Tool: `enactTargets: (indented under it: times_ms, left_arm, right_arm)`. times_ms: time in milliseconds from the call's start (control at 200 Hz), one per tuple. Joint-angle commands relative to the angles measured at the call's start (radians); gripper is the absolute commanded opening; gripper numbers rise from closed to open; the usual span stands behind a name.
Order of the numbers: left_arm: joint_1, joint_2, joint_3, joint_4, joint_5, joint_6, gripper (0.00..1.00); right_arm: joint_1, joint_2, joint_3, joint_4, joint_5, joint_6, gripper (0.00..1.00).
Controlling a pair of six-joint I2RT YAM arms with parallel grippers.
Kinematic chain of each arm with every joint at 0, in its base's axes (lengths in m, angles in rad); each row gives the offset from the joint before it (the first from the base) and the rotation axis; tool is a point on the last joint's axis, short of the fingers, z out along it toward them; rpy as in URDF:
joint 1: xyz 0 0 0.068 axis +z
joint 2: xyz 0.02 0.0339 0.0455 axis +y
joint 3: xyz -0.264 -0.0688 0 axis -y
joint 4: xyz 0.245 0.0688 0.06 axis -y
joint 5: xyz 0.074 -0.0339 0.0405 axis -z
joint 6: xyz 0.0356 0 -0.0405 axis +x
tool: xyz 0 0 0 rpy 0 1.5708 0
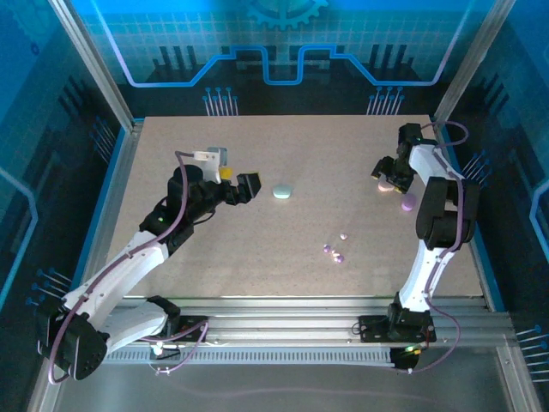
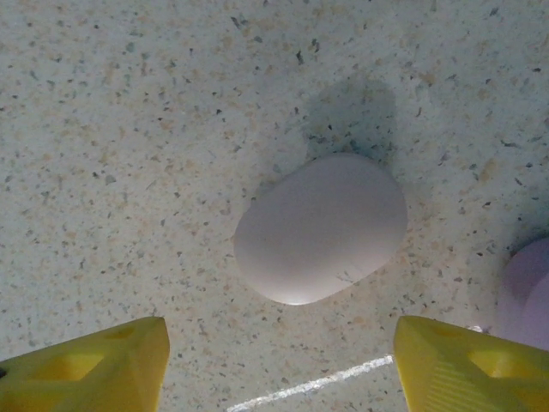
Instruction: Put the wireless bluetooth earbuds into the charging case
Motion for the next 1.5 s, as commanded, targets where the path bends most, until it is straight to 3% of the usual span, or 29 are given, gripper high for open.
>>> enactTargets:
  times_ms: [0, 425, 1081, 1496]
  left_arm:
    - [0.007, -0.019, -0.012, 0.019, 0.021, 0.019, 0.99]
    - [0.007, -0.035, -0.015, 0.015, 0.021, 0.02, 0.99]
    - [0.008, -0.028, -0.012, 0.023, 0.033, 0.013, 0.99]
    - [0.006, -0.024, -0.005, 0.021, 0.041, 0.014, 0.99]
  right_arm:
    - [-0.01, 0.038, 0.044, -0.033, 0.029, 0.053, 0.71]
    - [-0.009, 0.136, 0.125, -0.074, 0.056, 0.063, 0.68]
    - [0.029, 0.23, 0.239, -0.159, 0.059, -0.112, 0.52]
    - [0.054, 0.259, 0.278, -0.187, 0.067, -0.156, 0.57]
